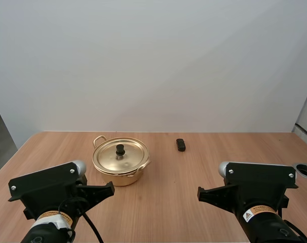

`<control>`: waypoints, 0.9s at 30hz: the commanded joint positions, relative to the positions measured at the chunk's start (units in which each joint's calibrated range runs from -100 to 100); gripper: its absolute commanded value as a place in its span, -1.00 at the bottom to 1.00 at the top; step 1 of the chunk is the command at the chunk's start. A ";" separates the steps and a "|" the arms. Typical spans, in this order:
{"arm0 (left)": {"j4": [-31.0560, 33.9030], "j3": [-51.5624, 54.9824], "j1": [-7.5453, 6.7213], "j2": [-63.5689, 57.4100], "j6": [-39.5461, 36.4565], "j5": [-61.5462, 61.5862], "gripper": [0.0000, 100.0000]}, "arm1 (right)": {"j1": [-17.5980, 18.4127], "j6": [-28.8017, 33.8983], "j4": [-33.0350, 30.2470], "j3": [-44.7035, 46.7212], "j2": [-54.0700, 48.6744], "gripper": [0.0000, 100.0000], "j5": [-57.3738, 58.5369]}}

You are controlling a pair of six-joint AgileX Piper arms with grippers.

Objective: Open the pot, put the car inside, and close it

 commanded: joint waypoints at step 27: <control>5.02 0.00 0.01 0.00 7.43 -10.05 -1.00 | 0.03 0.01 -1.75 0.00 0.00 -1.00 0.04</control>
